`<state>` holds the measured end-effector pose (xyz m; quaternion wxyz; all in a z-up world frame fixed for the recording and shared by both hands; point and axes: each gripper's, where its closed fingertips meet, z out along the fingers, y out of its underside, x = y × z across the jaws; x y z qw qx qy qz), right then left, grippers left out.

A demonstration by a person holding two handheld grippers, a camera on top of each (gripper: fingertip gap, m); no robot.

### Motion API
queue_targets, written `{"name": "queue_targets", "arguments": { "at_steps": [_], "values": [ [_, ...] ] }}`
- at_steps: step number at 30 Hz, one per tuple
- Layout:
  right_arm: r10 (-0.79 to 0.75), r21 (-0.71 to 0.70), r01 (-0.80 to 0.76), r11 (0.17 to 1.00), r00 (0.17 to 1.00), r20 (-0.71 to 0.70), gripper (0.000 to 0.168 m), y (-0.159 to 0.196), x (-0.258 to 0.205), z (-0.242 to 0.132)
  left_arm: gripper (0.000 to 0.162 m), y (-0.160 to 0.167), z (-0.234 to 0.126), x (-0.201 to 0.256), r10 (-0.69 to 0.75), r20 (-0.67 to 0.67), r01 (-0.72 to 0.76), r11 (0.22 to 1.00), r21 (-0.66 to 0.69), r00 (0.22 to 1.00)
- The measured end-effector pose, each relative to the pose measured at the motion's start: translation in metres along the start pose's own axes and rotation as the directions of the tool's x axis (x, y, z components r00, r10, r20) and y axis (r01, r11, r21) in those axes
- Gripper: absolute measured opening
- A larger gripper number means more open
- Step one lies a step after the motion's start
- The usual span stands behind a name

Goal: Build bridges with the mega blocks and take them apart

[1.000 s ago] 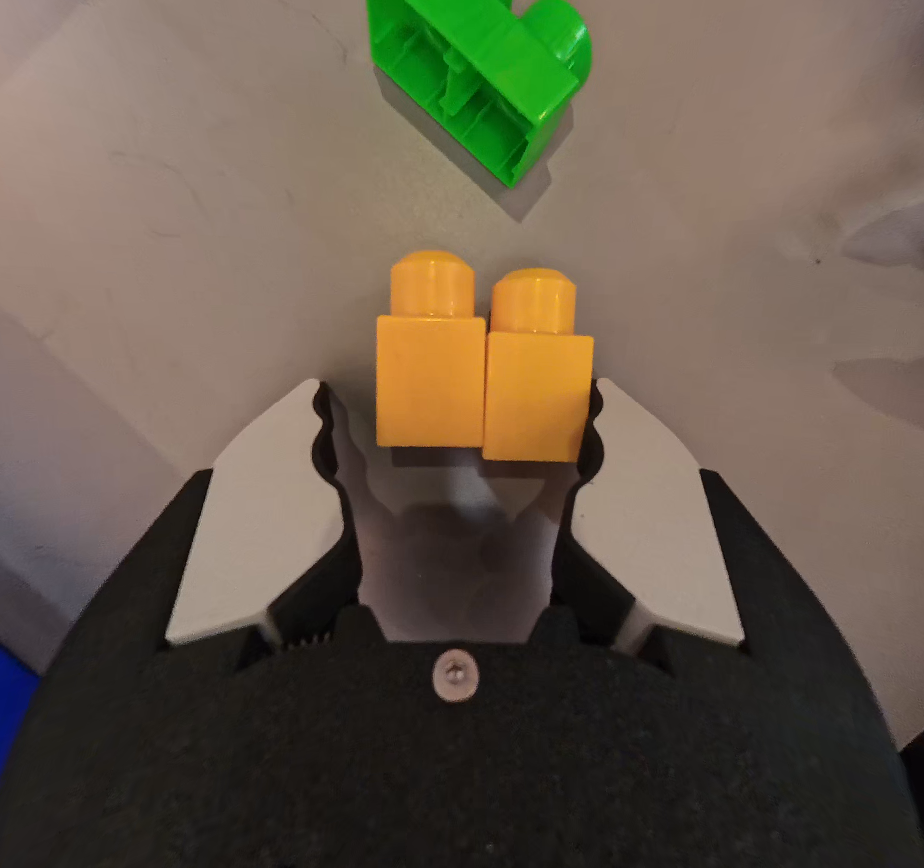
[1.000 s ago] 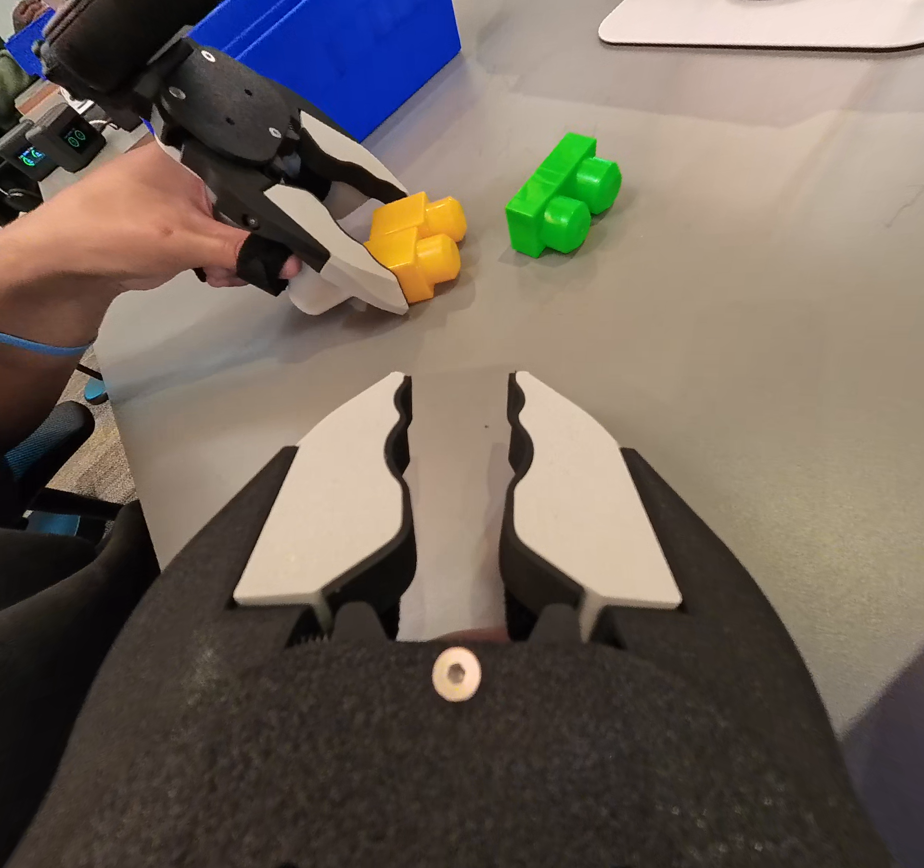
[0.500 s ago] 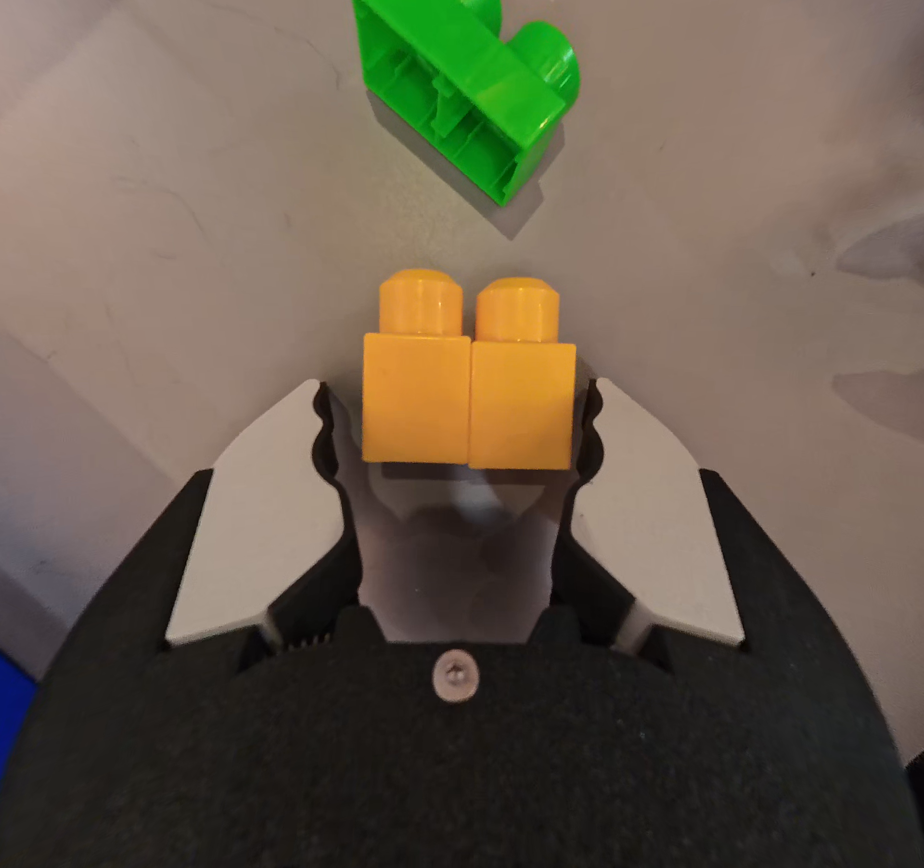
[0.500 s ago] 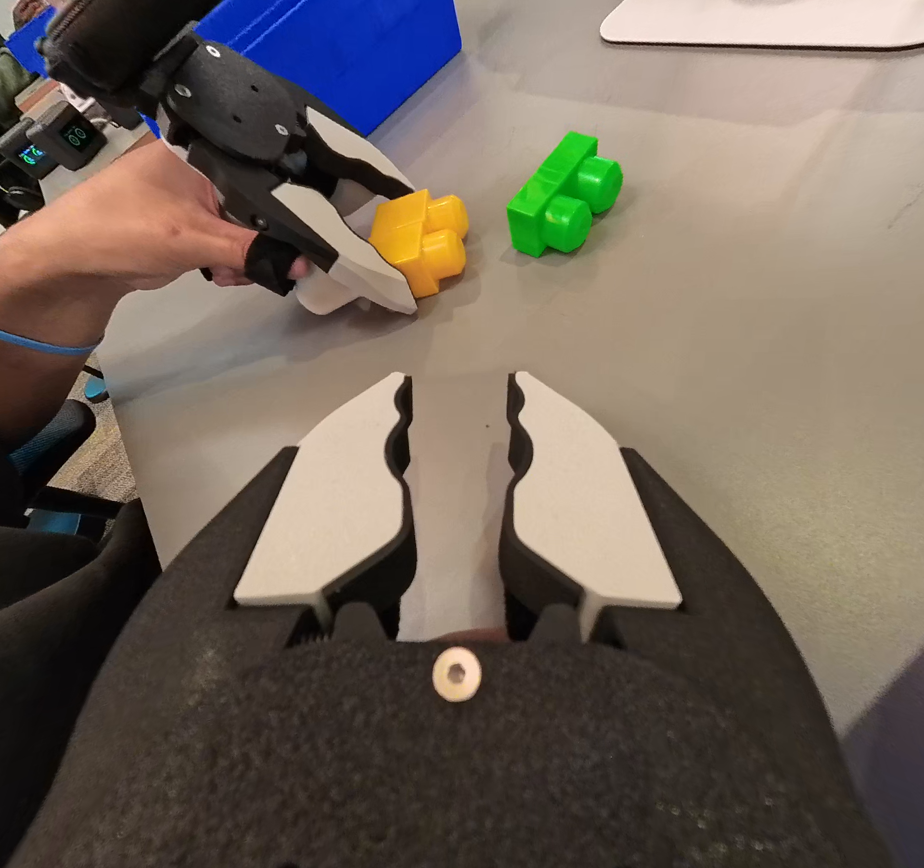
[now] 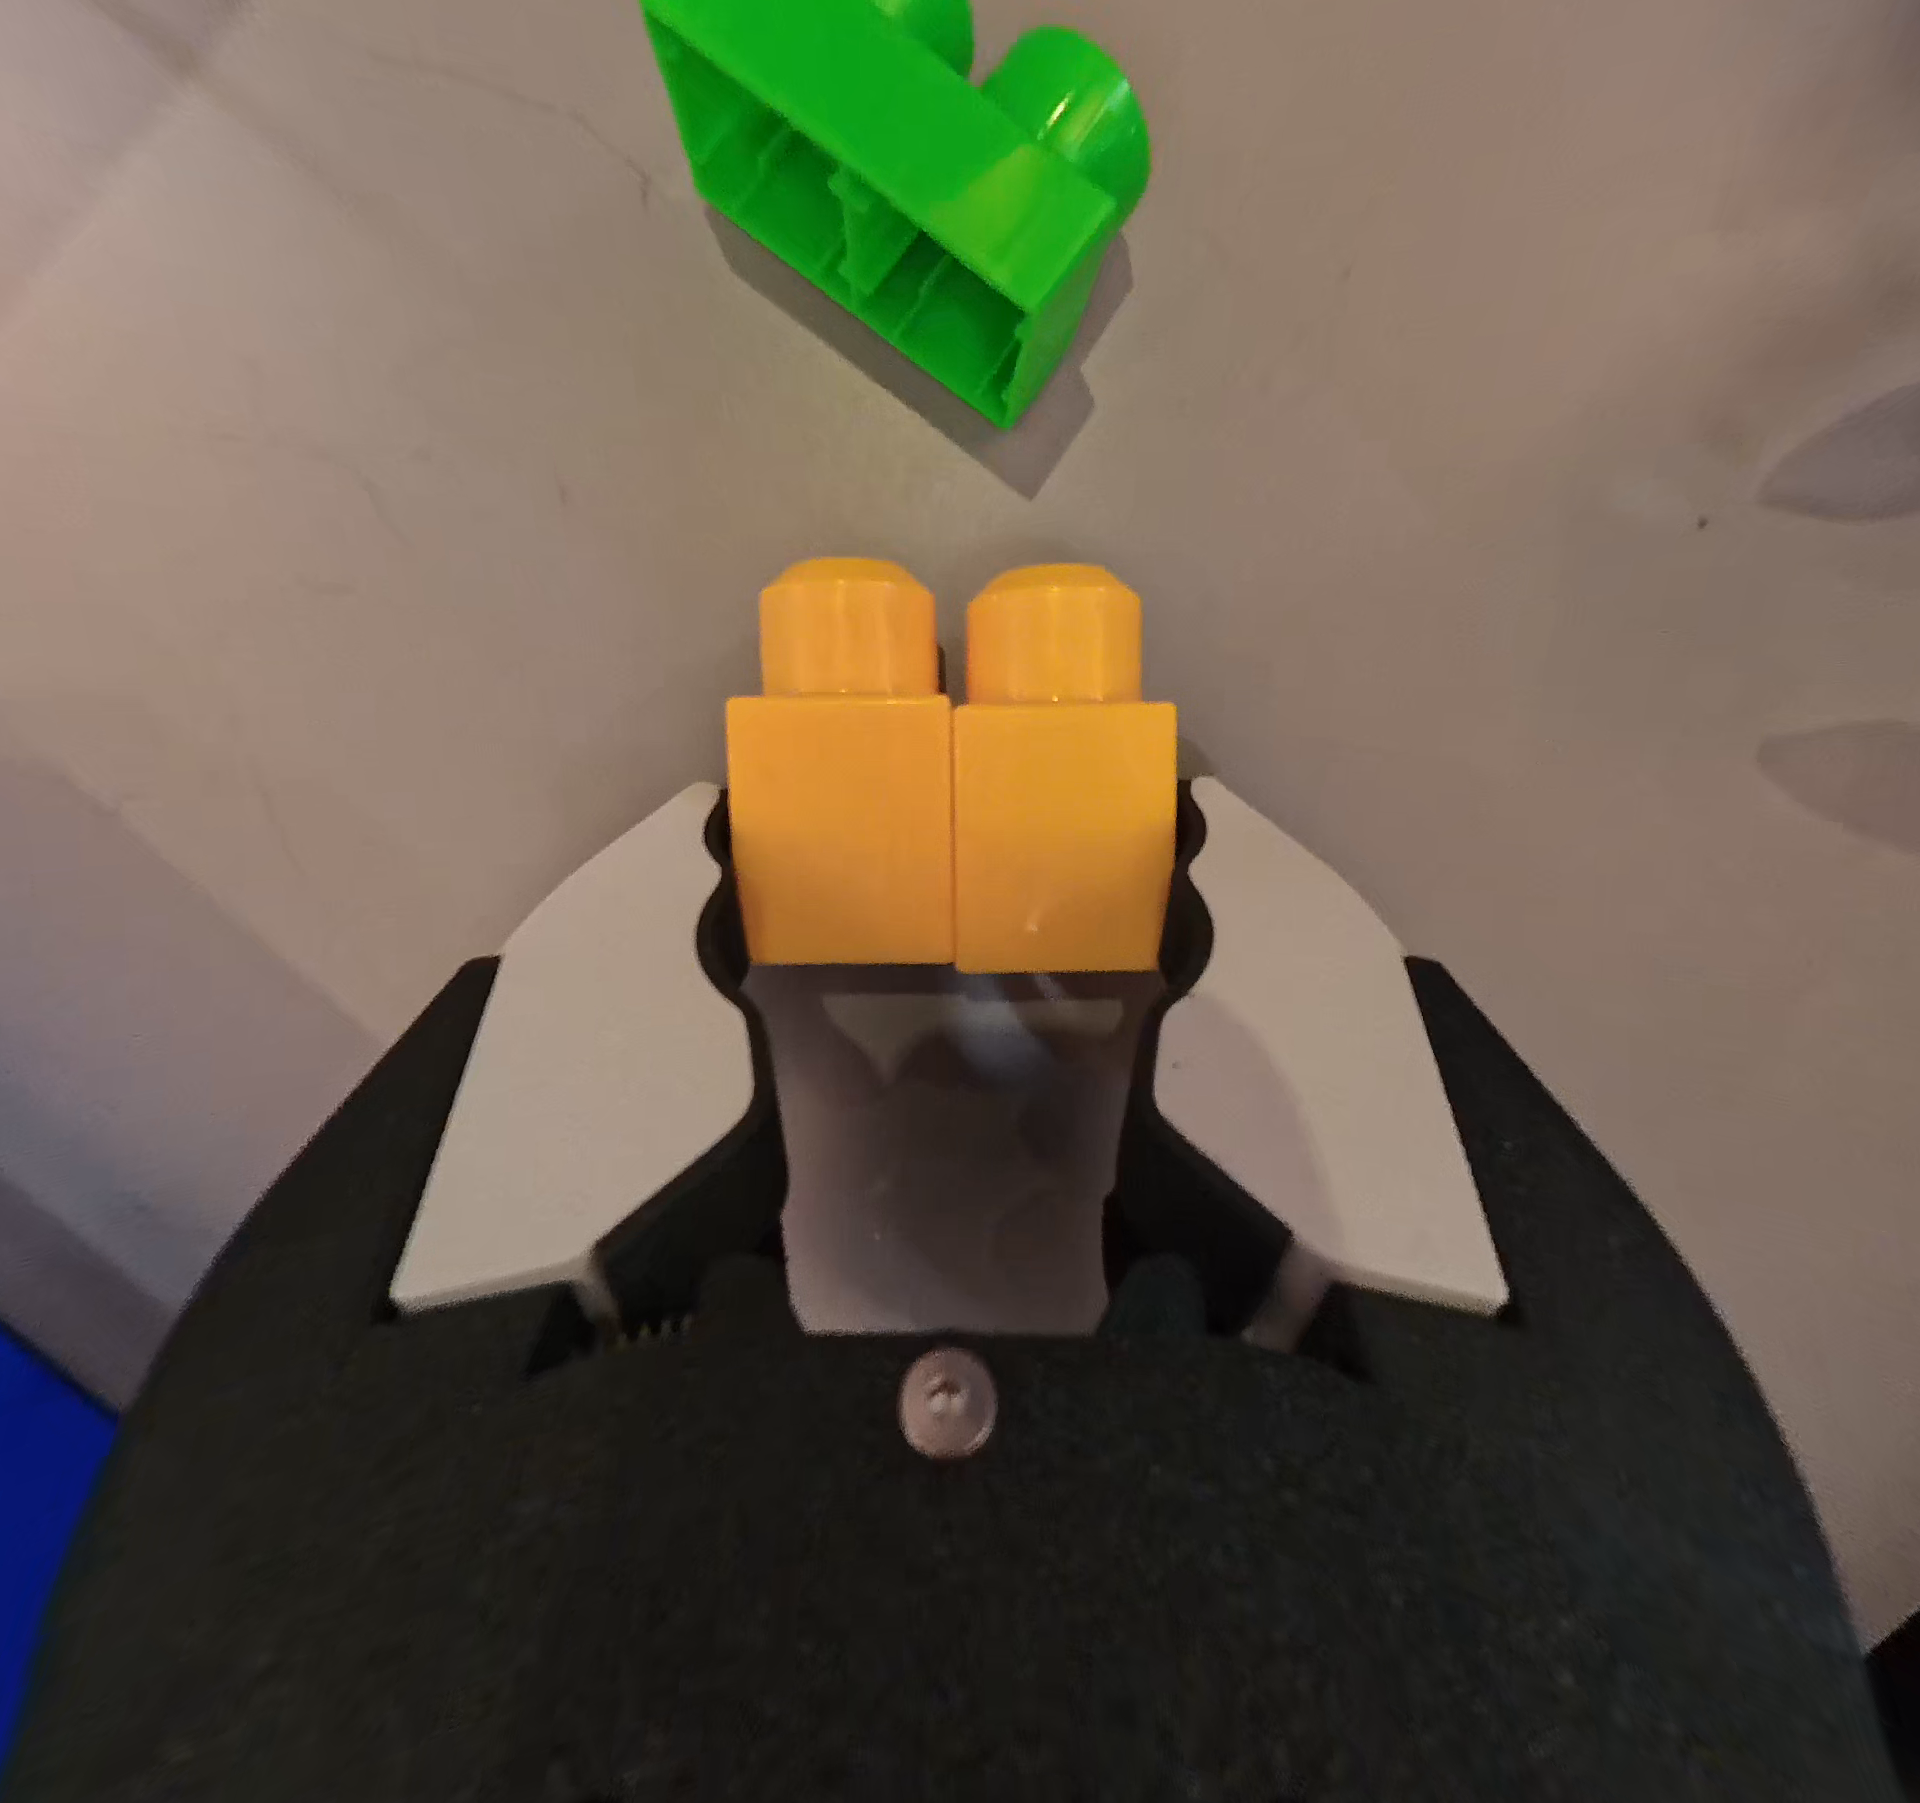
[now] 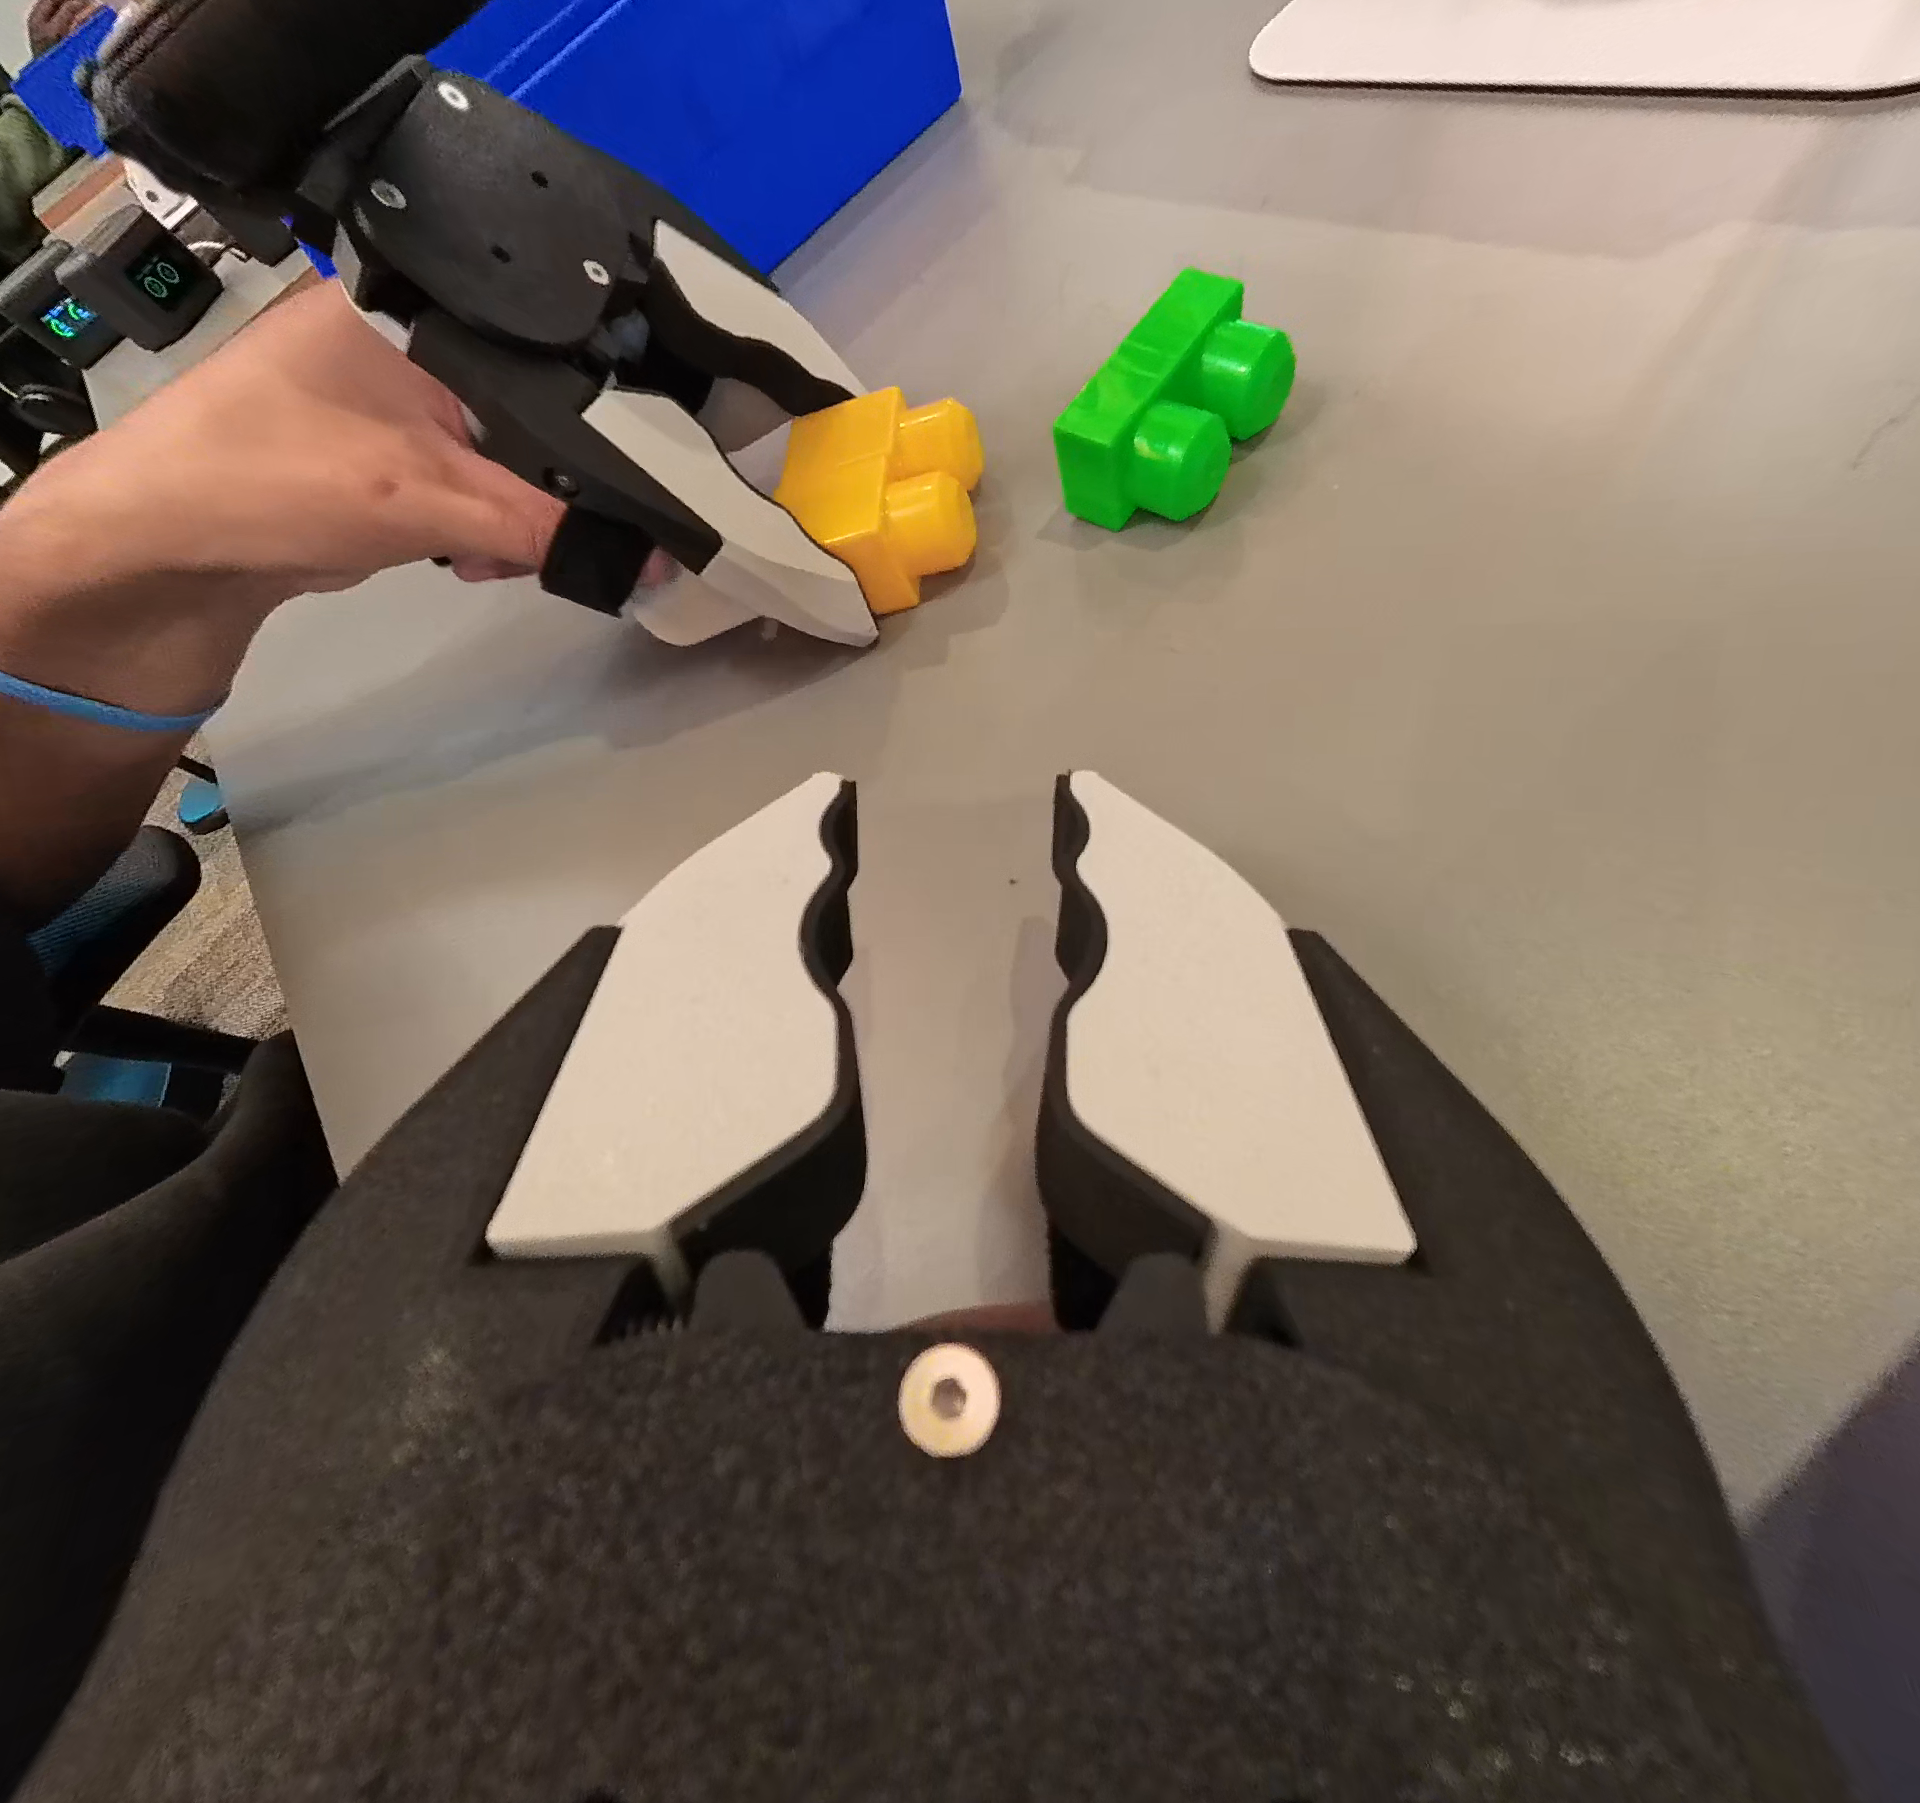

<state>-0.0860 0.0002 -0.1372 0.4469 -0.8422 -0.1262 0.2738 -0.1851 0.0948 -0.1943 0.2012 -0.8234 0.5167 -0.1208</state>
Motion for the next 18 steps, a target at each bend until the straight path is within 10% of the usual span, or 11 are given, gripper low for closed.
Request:
{"name": "queue_targets", "arguments": {
  "at_steps": [9, 18],
  "values": [
    [-0.002, 0.000, 0.002, 1.000, 1.000, -0.002, 0.035, 0.000, 0.000, 0.000, 0.077, 0.008, -0.009, 0.001, 0.055, -0.004, -0.055, 0.998, -0.007, 0.998],
    [-0.193, -0.139, 0.187, 0.972, 0.980, -0.037, 0.044, -0.025, 0.006, 0.011, 0.077, 0.022, -0.060, 0.015, -0.011, -0.202, 0.072, 0.953, 0.293, 0.979]
  ]
}}
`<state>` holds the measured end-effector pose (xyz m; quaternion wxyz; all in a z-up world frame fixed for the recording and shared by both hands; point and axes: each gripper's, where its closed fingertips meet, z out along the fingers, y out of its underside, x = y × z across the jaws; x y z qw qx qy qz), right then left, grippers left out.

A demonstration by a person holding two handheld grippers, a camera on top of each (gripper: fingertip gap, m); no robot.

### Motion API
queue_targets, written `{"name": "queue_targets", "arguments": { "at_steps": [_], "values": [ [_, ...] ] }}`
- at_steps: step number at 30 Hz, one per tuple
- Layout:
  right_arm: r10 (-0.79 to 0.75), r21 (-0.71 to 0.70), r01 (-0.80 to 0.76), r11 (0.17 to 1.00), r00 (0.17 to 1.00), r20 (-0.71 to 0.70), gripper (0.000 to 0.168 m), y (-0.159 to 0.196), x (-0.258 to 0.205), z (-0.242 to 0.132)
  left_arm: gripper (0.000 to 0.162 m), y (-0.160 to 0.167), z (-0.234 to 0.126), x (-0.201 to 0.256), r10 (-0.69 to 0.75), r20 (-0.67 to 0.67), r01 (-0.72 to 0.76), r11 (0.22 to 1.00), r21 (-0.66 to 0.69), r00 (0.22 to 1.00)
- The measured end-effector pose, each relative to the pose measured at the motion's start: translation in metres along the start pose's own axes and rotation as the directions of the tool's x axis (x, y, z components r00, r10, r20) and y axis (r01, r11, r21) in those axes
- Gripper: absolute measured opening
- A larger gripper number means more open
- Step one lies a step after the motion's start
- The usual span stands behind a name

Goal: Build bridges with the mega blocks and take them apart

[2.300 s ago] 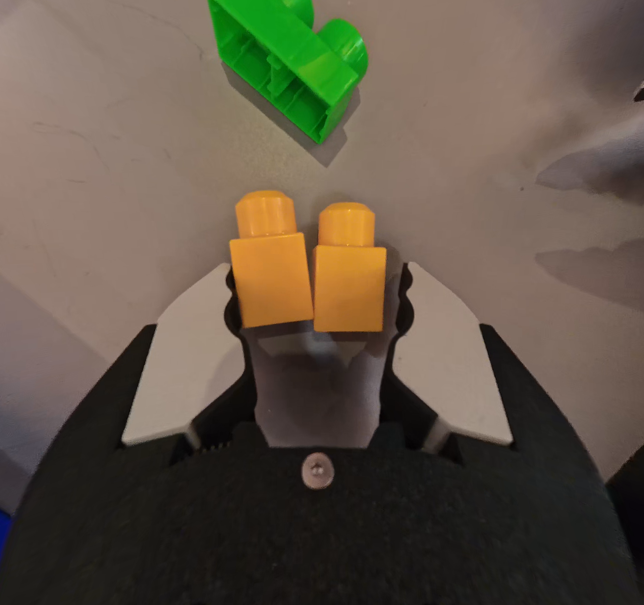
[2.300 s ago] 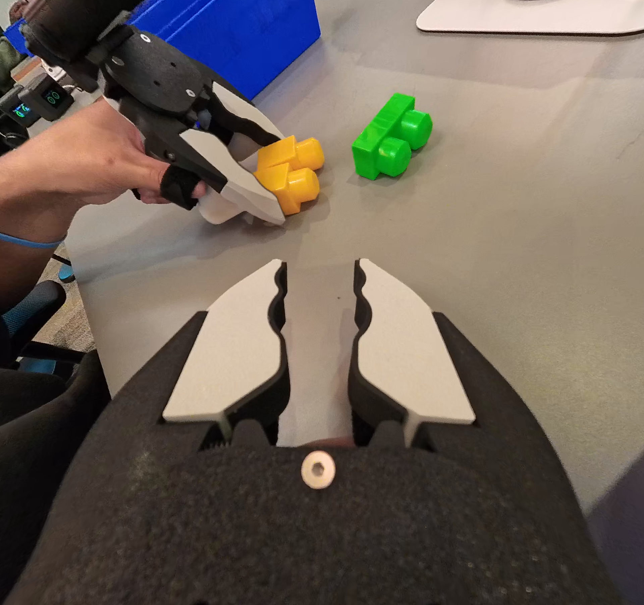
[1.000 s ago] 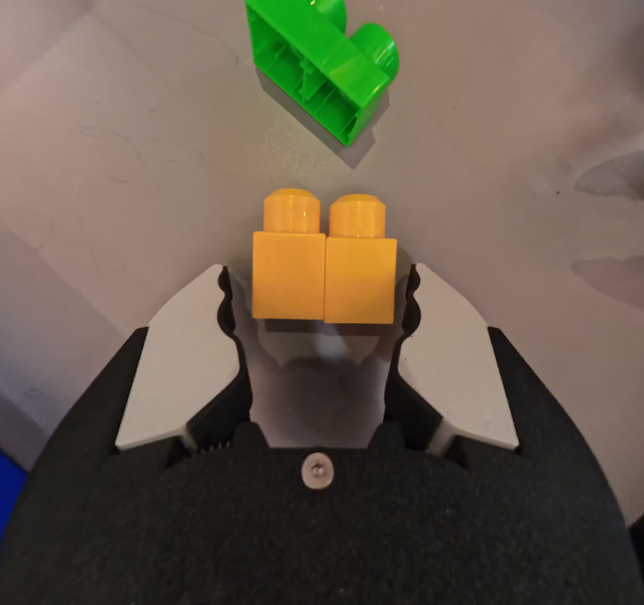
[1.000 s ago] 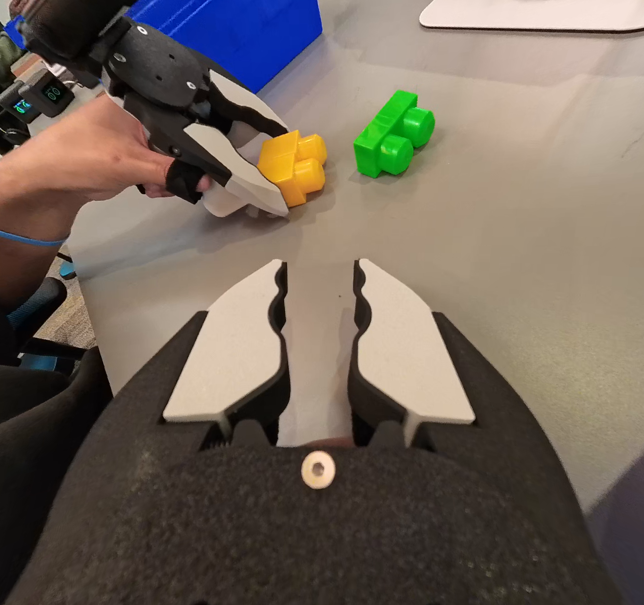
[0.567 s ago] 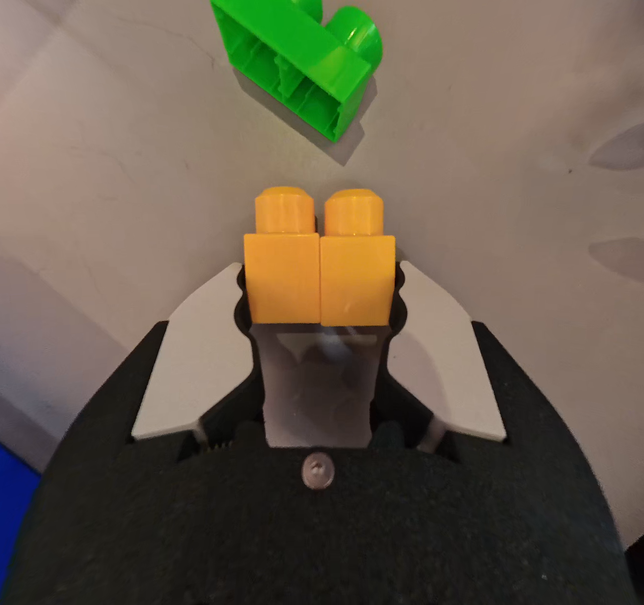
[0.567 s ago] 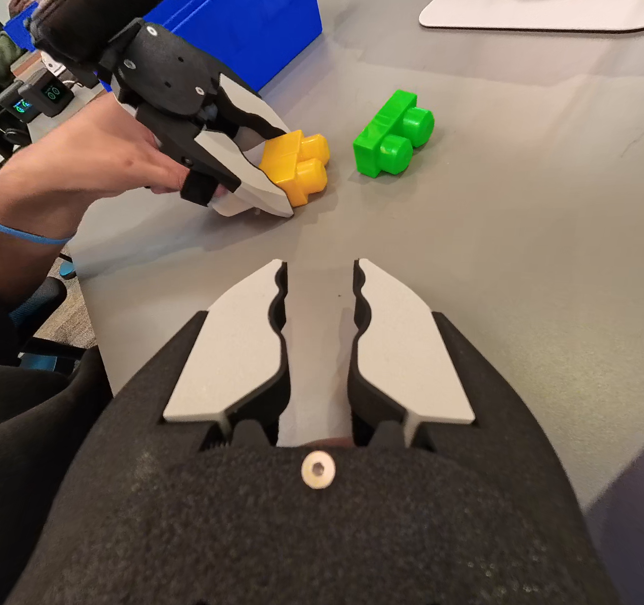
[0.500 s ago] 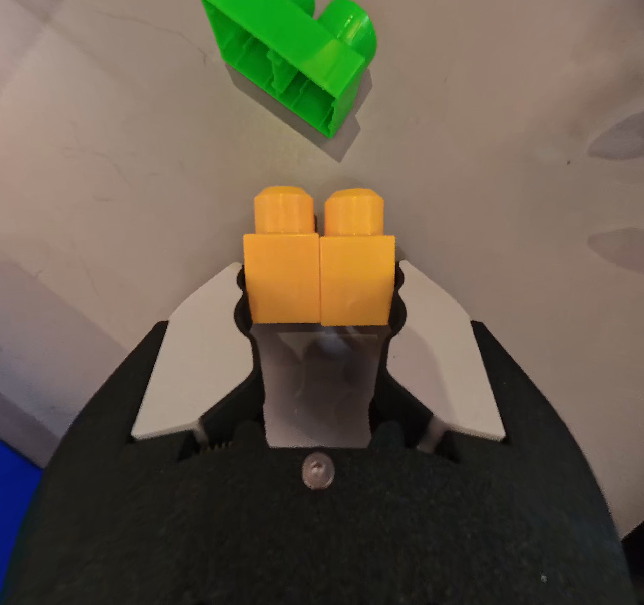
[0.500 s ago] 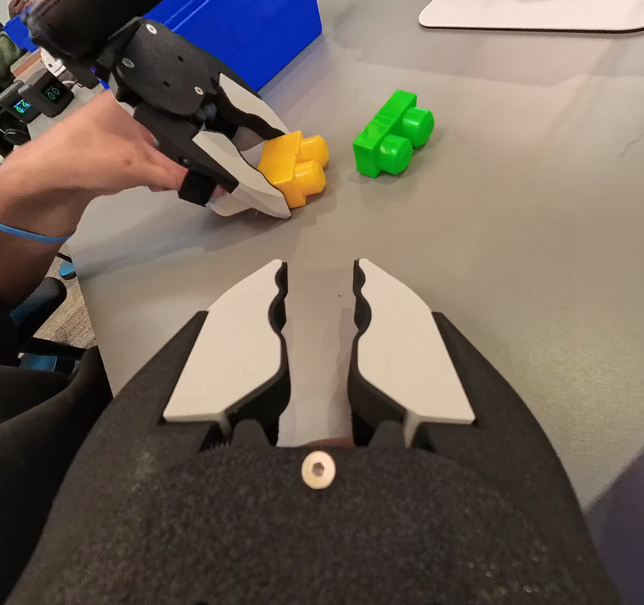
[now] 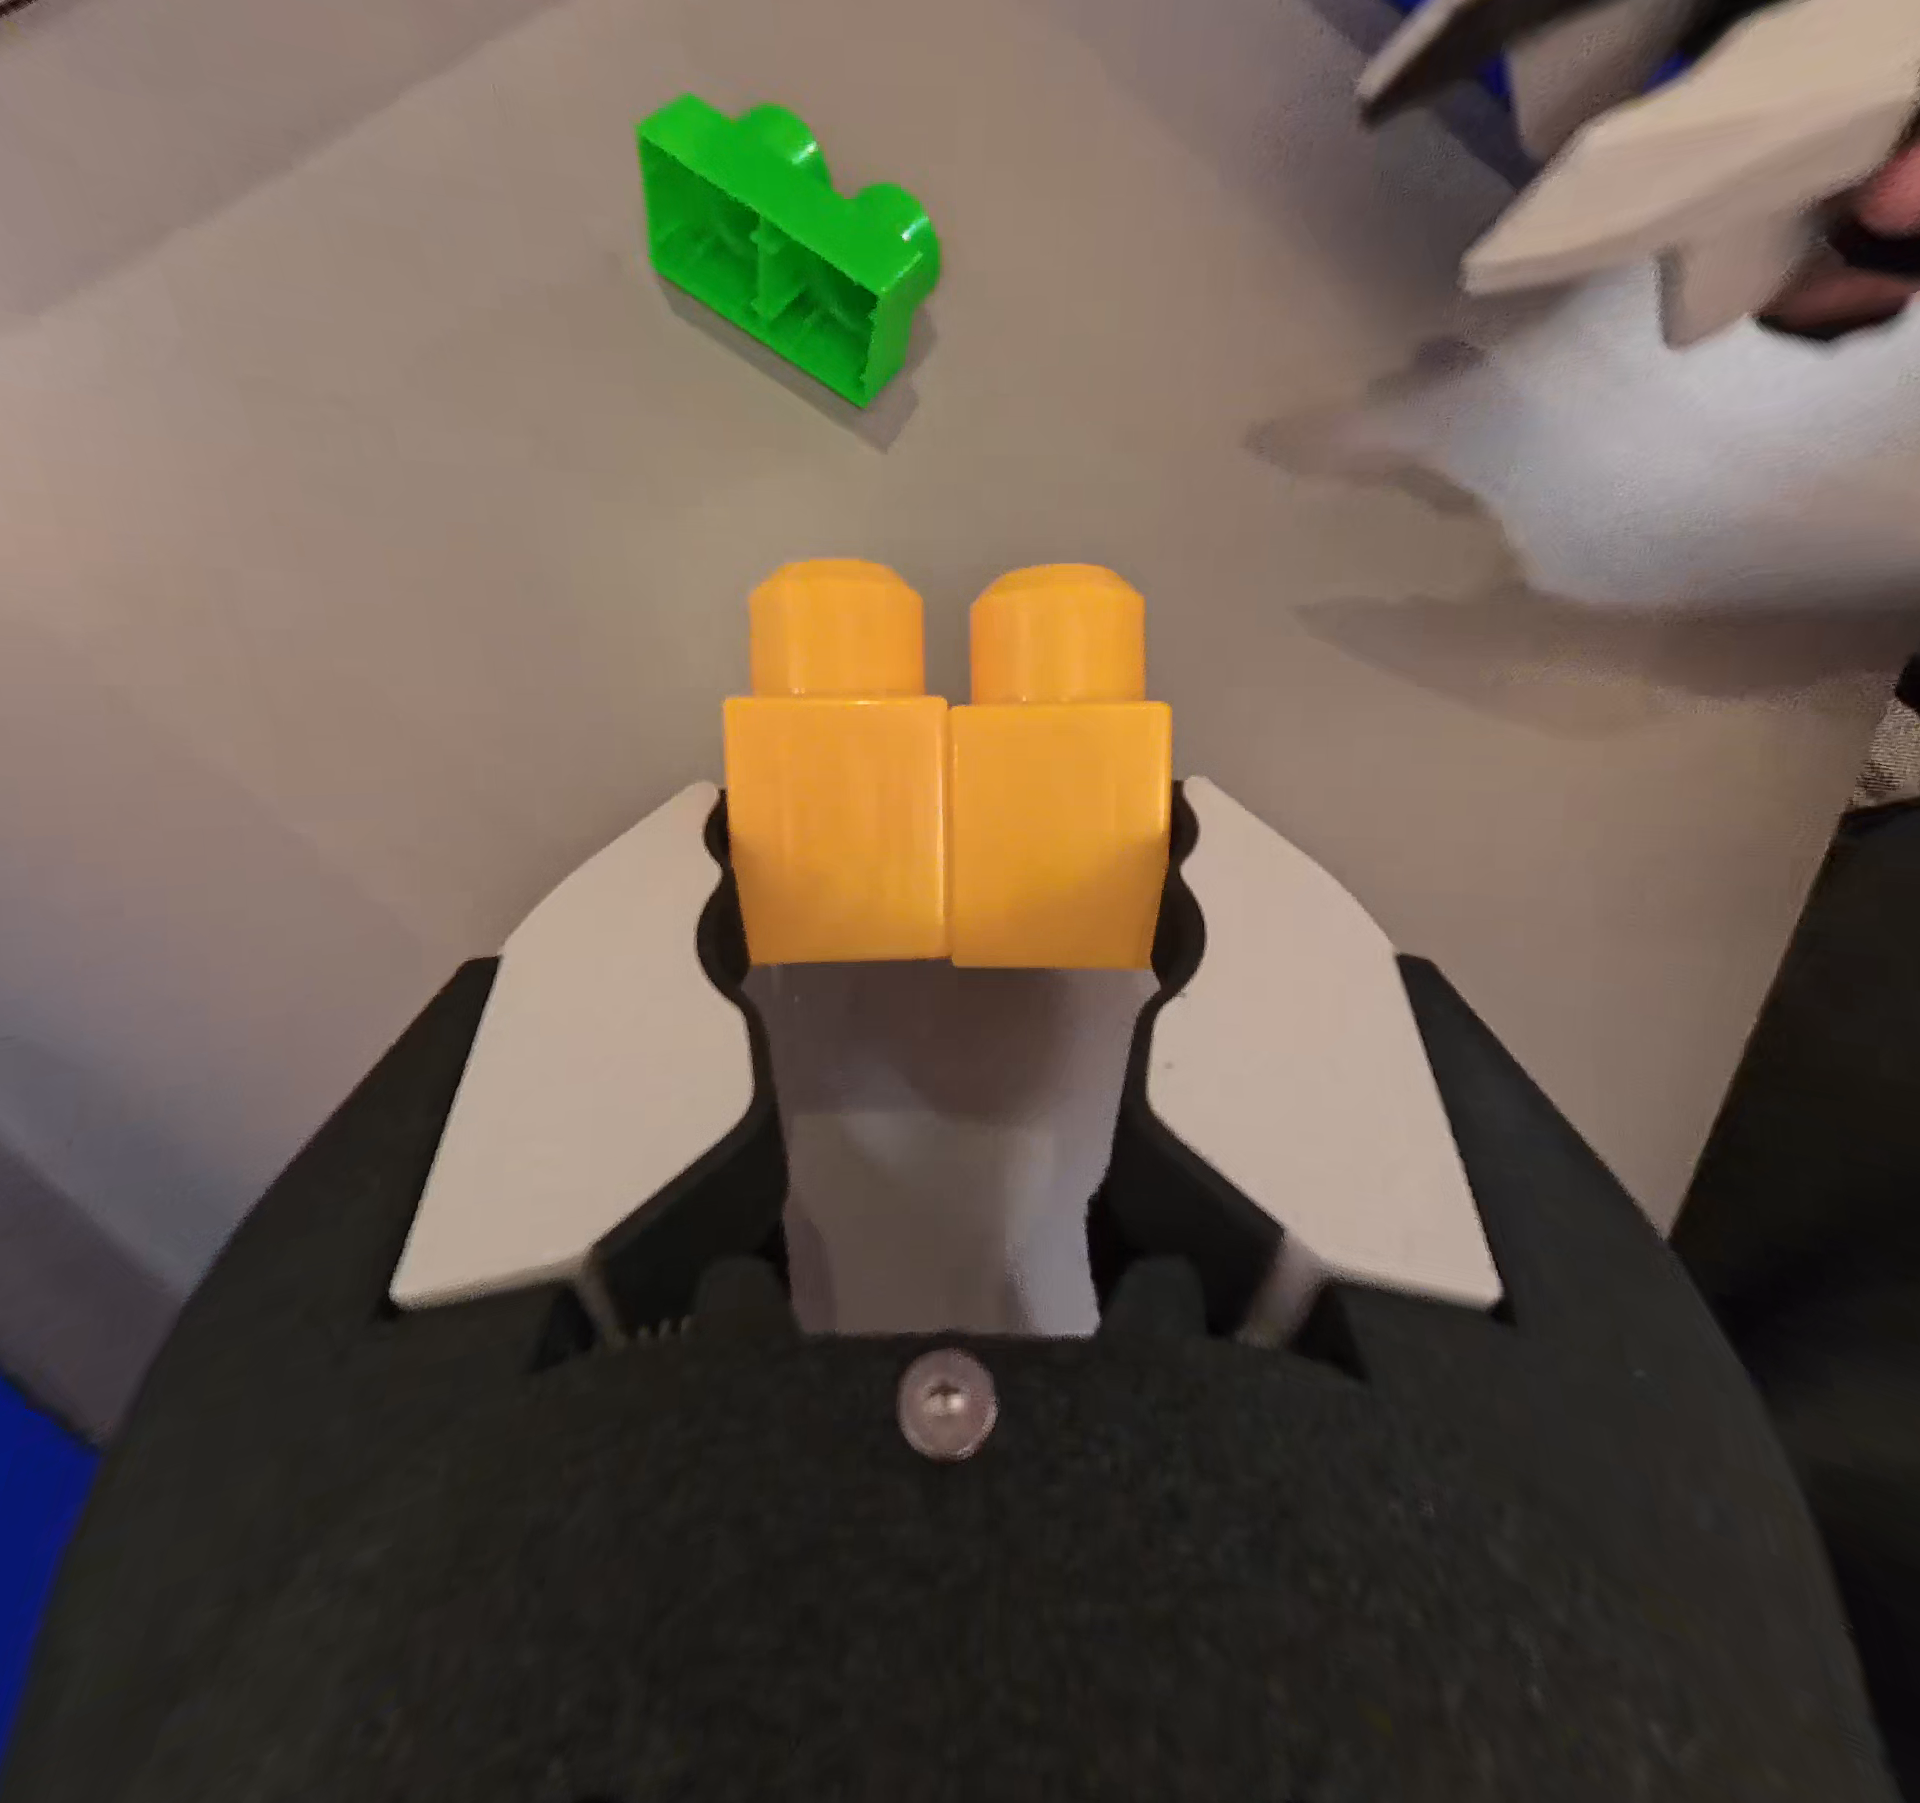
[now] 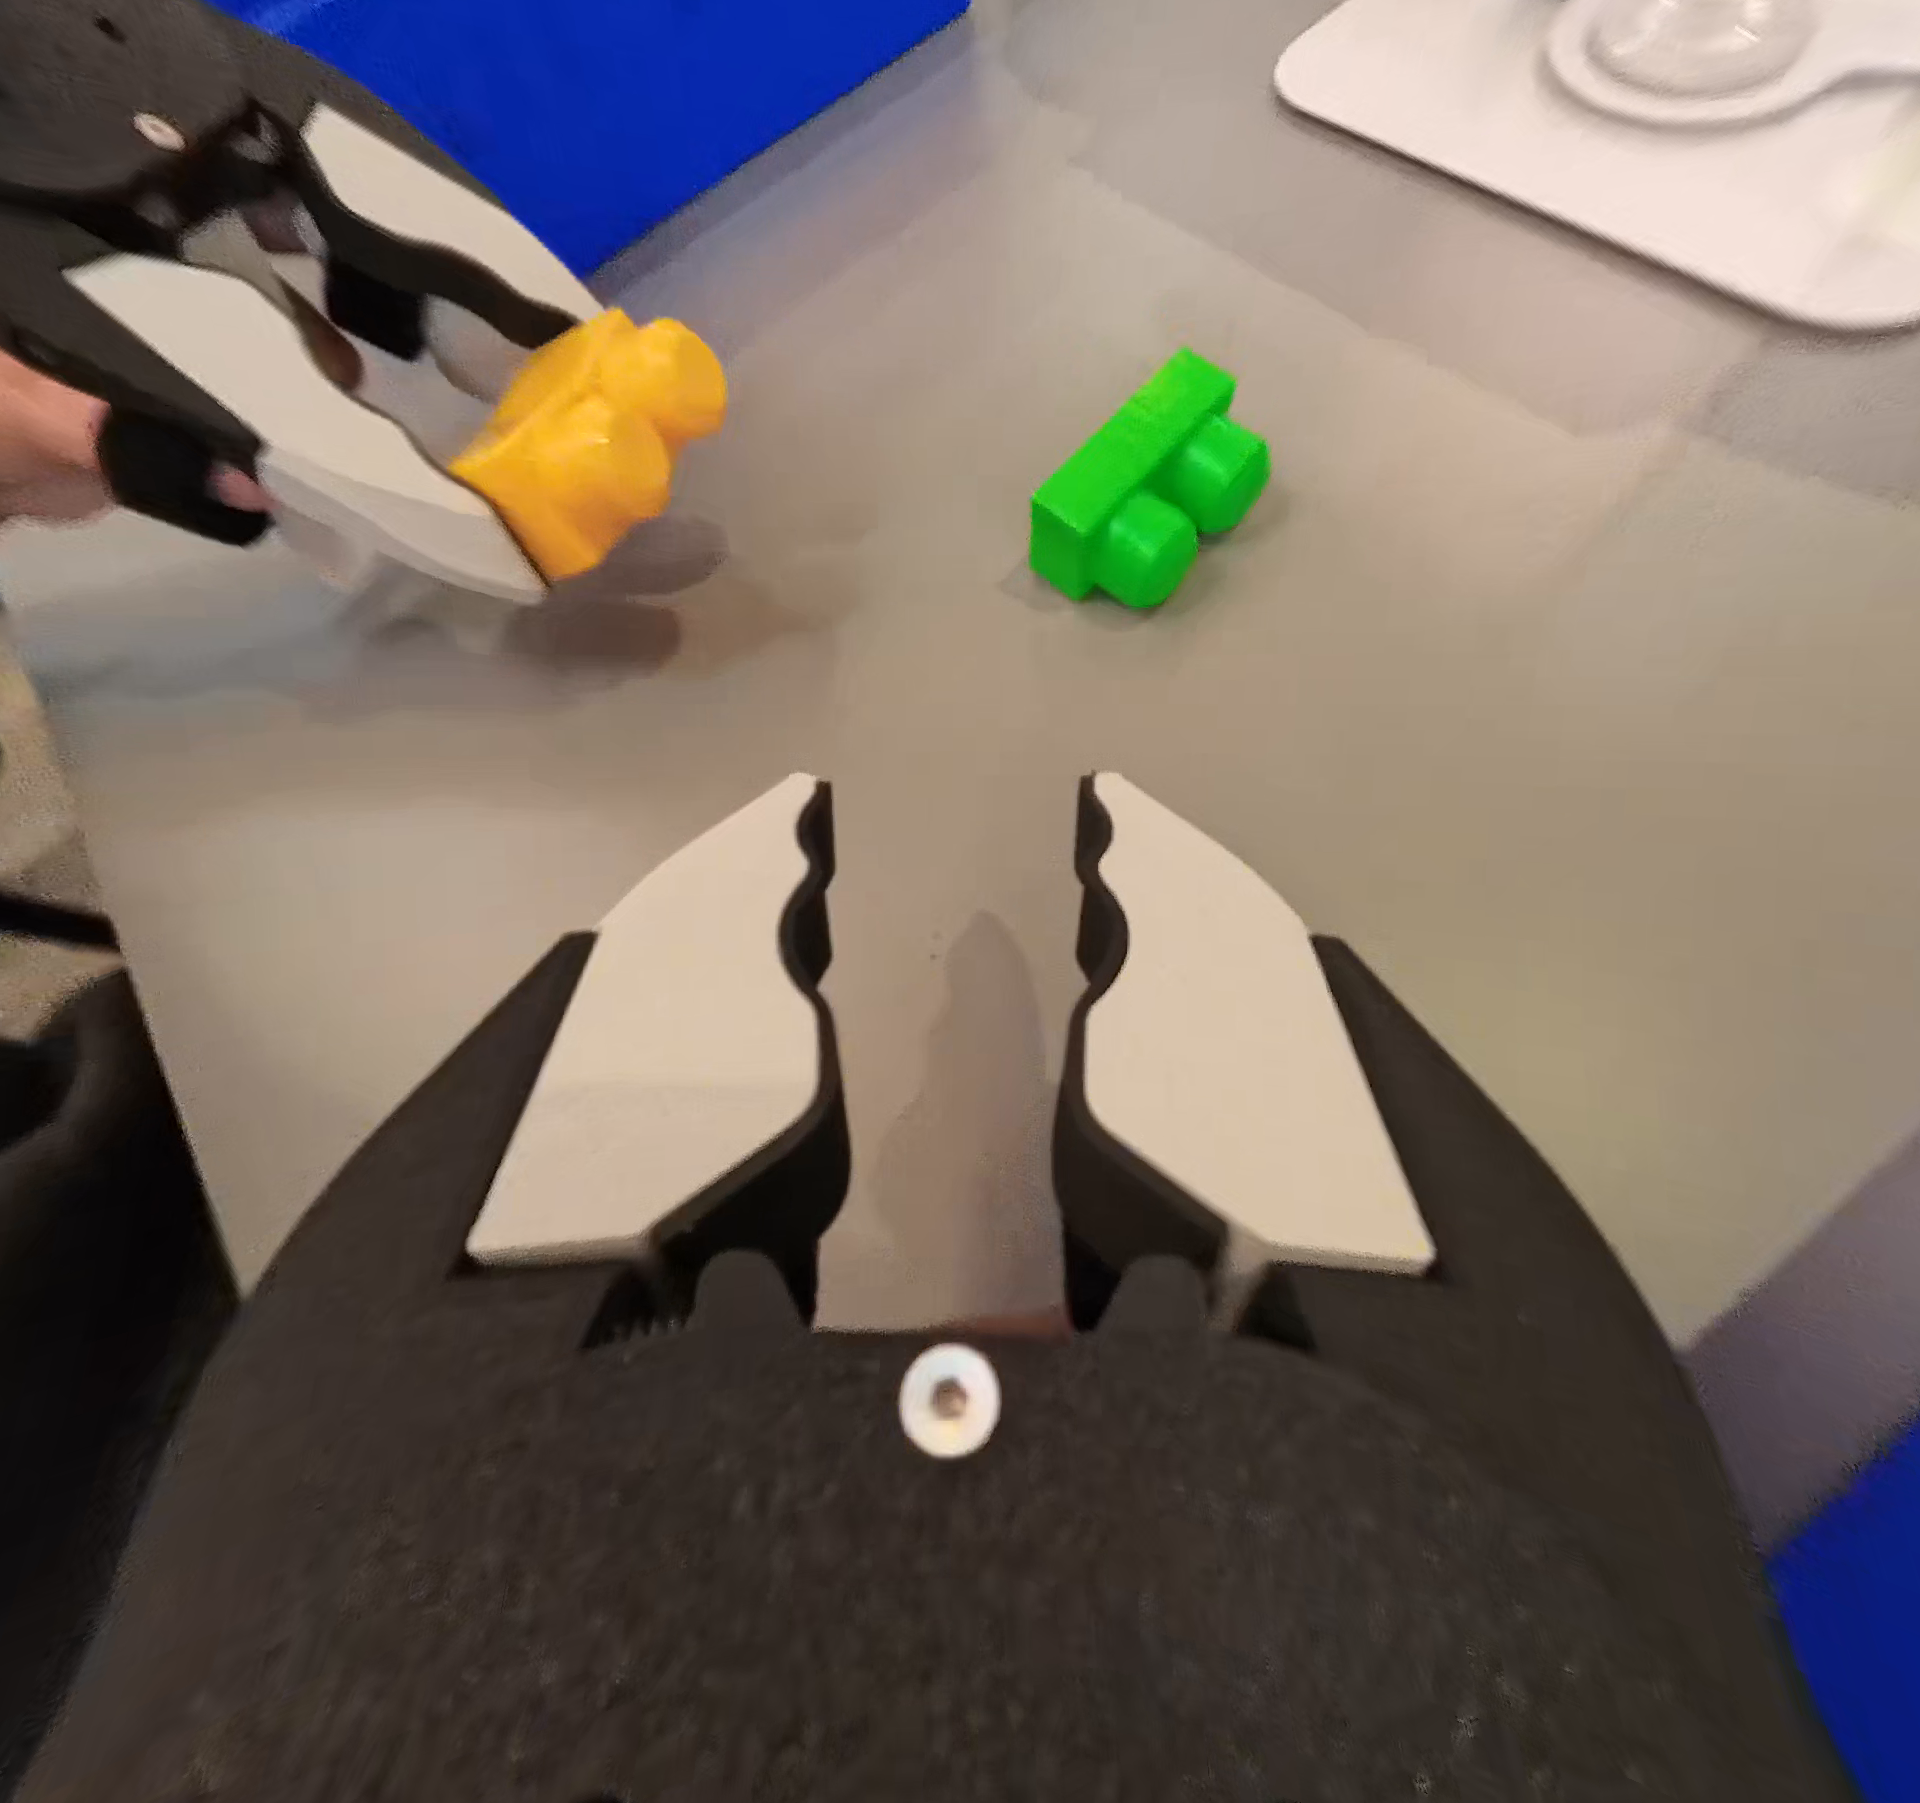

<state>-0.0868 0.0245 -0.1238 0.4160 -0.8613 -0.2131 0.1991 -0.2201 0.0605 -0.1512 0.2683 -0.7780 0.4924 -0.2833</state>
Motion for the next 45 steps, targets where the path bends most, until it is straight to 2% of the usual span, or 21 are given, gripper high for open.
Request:
{"name": "queue_targets", "arguments": {
  "at_steps": [3, 4, 6, 8, 10, 13, 20, 23, 25, 28, 31, 34, 39, 45],
  "values": [
    [-0.146, -0.179, 0.143, 0.973, 0.989, -0.005, 0.064, -0.013, 0.020, 0.025, 0.077, 0.012, -0.007, 0.001, 0.020, 0.014, -0.020, 1.000, 0.006, 1.000],
    [-0.191, -0.229, 0.186, 0.955, 0.982, 0.002, 0.065, -0.017, 0.029, 0.036, 0.077, 0.015, -0.008, 0.001, 0.031, 0.021, -0.031, 0.999, 0.003, 0.999],
    [-0.380, -0.340, 0.370, 0.865, 0.924, 0.038, 0.064, -0.020, 0.042, 0.048, 0.077, 0.018, -0.010, 0.002, 0.054, 0.036, -0.054, 0.999, 0.003, 0.998],
    [-0.529, -0.376, 0.528, 0.762, 0.841, 0.108, 0.065, -0.031, 0.039, 0.049, 0.077, 0.019, -0.012, 0.003, 0.068, 0.042, -0.069, 0.998, 0.010, 0.997],
    [-0.577, -0.369, 0.614, 0.698, 0.787, 0.219, 0.067, -0.042, 0.030, 0.052, 0.077, 0.020, -0.013, 0.005, 0.065, 0.027, -0.065, 0.998, 0.017, 0.998],
    [-0.624, -0.430, 0.679, 0.595, 0.727, 0.286, 0.067, -0.039, 0.053, 0.073, 0.077, 0.017, -0.018, 0.009, 0.053, 0.001, -0.053, 0.998, 0.040, 0.999],
    [-0.547, -0.390, 0.665, 0.638, 0.747, 0.378, 0.068, -0.017, 0.071, 0.108, 0.077, 0.009, -0.031, -0.002, 0.020, 0.009, -0.021, 0.996, 0.087, 1.000],
    [-0.584, -0.329, 0.705, 0.629, 0.707, 0.399, 0.064, -0.014, 0.061, 0.116, 0.077, 0.009, -0.031, -0.006, 0.003, 0.000, -0.003, 0.996, 0.093, 1.000],
    [-0.652, -0.278, 0.746, 0.605, 0.665, 0.364, 0.064, -0.022, 0.056, 0.117, 0.077, 0.007, -0.027, -0.010, 0.009, 0.003, -0.009, 0.996, 0.084, 1.000],
    [-0.694, -0.259, 0.762, 0.593, 0.647, 0.316, 0.063, -0.039, 0.047, 0.097, 0.077, 0.000, -0.024, -0.016, 0.043, 0.025, -0.045, 0.996, 0.081, 0.999],
    [-0.771, -0.217, 0.807, 0.550, 0.590, 0.239, 0.063, -0.061, 0.032, 0.060, 0.077, -0.012, -0.024, -0.014, 0.125, 0.032, -0.128, 0.987, 0.094, 0.992],
    [-0.774, -0.214, 0.816, 0.537, 0.577, 0.260, 0.063, -0.060, 0.013, 0.035, 0.077, -0.021, -0.018, -0.011, 0.214, 0.041, -0.217, 0.973, 0.074, 0.976],
    [-0.758, -0.244, 0.831, 0.500, 0.556, 0.341, 0.063, -0.049, -0.007, 0.029, 0.077, -0.040, -0.001, 0.008, 0.386, 0.000, -0.385, 0.921, 0.057, 0.922],
    [-0.771, -0.212, 0.845, 0.491, 0.534, 0.347, 0.063, -0.049, -0.019, 0.026, 0.076, -0.054, 0.008, 0.024, 0.470, -0.025, -0.469, 0.882, 0.050, 0.882]
  ]
}}
